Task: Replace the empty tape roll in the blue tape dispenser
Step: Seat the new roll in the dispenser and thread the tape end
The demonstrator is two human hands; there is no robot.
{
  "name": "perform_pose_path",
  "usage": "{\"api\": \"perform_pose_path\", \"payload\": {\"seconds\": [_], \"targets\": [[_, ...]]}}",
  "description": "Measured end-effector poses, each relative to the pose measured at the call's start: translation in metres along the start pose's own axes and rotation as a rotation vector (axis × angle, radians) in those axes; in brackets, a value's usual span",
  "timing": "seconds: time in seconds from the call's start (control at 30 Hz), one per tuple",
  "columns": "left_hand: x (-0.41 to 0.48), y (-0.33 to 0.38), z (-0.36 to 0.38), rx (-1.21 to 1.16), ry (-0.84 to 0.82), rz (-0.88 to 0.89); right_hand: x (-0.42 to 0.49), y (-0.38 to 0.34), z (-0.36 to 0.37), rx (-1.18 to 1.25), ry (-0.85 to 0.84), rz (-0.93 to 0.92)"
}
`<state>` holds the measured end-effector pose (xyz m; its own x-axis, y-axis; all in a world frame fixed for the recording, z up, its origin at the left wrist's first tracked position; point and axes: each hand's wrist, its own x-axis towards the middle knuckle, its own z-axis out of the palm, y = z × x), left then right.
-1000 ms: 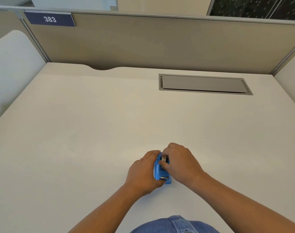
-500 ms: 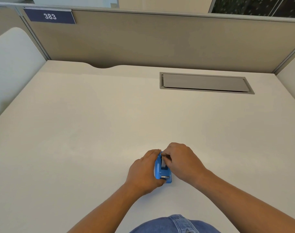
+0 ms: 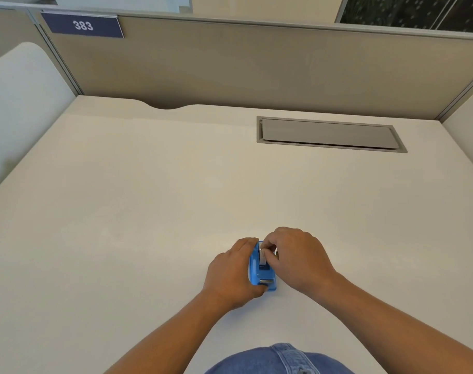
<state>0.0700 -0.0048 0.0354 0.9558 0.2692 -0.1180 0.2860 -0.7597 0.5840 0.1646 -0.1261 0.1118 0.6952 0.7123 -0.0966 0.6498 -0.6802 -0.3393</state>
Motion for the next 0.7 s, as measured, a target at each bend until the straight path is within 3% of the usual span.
{"api": "perform_pose_path", "payload": {"seconds": [0.7], "targets": [[0.002,-0.001,-0.01,0.168,-0.028,0.096,-0.071,-0.004,0.035,0.013,0.07,-0.091]]}}
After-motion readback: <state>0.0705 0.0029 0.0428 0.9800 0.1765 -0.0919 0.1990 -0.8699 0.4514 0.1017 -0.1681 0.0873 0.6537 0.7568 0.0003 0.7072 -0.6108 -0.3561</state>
